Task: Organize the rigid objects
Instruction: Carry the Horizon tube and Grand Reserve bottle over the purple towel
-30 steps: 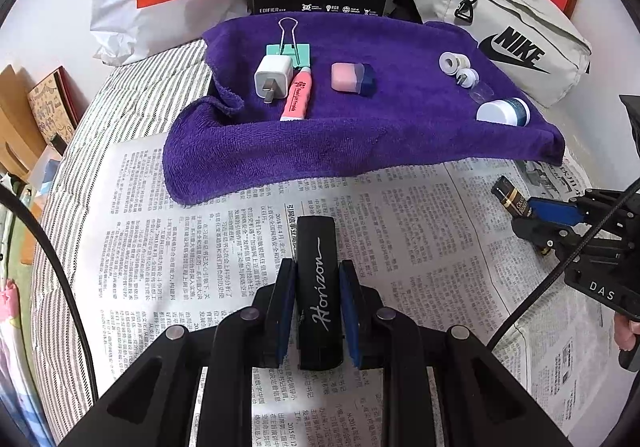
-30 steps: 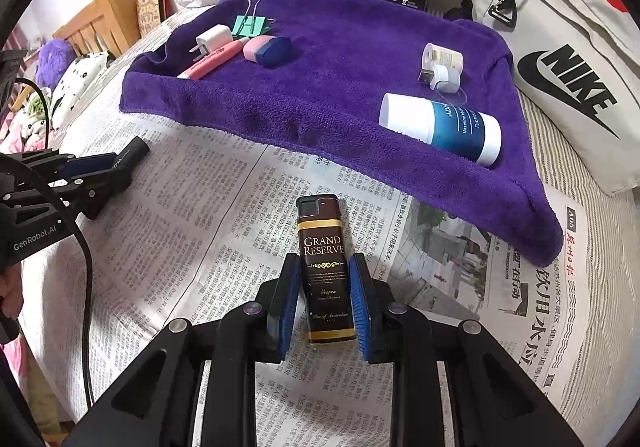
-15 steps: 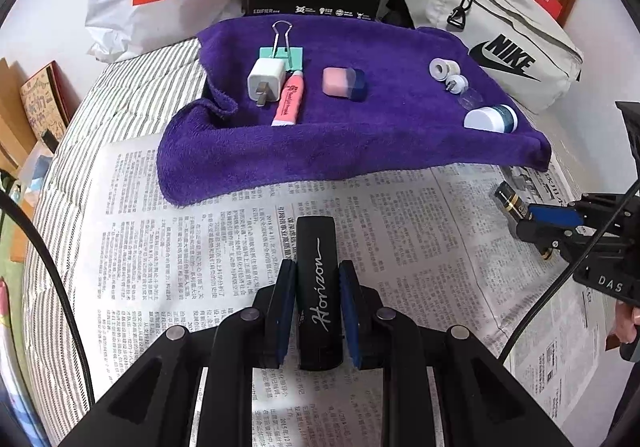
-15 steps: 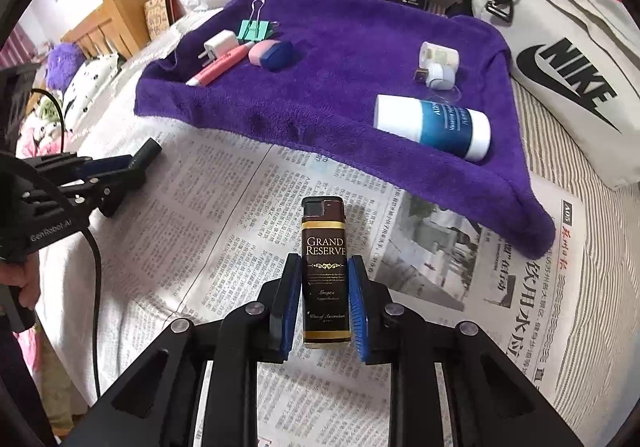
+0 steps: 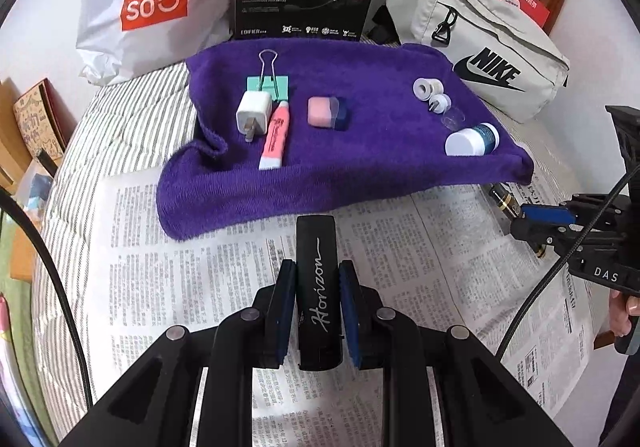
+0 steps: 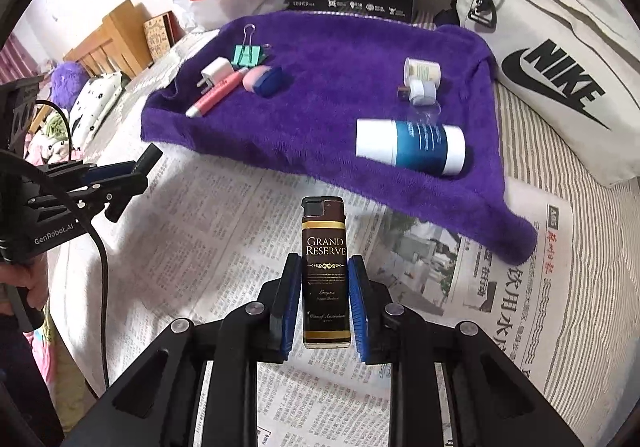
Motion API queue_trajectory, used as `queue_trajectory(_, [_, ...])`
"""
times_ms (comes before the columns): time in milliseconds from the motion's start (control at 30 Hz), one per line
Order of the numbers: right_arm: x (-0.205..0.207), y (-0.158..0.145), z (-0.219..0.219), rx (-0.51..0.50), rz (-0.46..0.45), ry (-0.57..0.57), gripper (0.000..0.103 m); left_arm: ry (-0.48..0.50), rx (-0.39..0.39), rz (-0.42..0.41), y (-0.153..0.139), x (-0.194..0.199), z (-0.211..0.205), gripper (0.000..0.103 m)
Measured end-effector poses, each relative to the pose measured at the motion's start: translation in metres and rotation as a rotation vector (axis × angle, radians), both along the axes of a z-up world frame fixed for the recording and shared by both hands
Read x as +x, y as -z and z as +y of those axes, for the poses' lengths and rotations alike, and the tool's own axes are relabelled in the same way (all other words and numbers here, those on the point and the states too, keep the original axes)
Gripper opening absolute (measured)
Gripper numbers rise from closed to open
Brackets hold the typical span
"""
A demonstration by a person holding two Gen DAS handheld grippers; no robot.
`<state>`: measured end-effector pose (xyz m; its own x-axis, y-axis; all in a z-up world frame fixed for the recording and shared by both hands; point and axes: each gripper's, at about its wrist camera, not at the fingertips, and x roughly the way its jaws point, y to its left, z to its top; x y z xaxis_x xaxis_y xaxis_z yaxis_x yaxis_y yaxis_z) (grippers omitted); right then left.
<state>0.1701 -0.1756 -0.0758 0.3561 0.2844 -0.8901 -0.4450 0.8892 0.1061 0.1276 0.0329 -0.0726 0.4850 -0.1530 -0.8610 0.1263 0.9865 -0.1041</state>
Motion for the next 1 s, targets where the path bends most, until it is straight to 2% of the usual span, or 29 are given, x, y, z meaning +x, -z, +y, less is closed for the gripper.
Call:
queue_trajectory(200, [0.013, -0.011, 0.001, 0.022, -0.017, 0.003, 0.023, 0.011, 0.000, -0.025, -0.015, 0.009, 0.000, 0.021])
queue_trajectory(633, [0.057, -0.028, 0.003, 0.054, -0.047, 0.018, 0.023, 0.019, -0.002, -0.032, -0.025, 0.048, 0.001, 0.021])
queue_trajectory(1000, [0.107, -0.022, 0.006, 0.067, -0.044, 0.050, 0.023, 0.010, 0.000, -0.002, -0.013, 0.087, 0.006, 0.021])
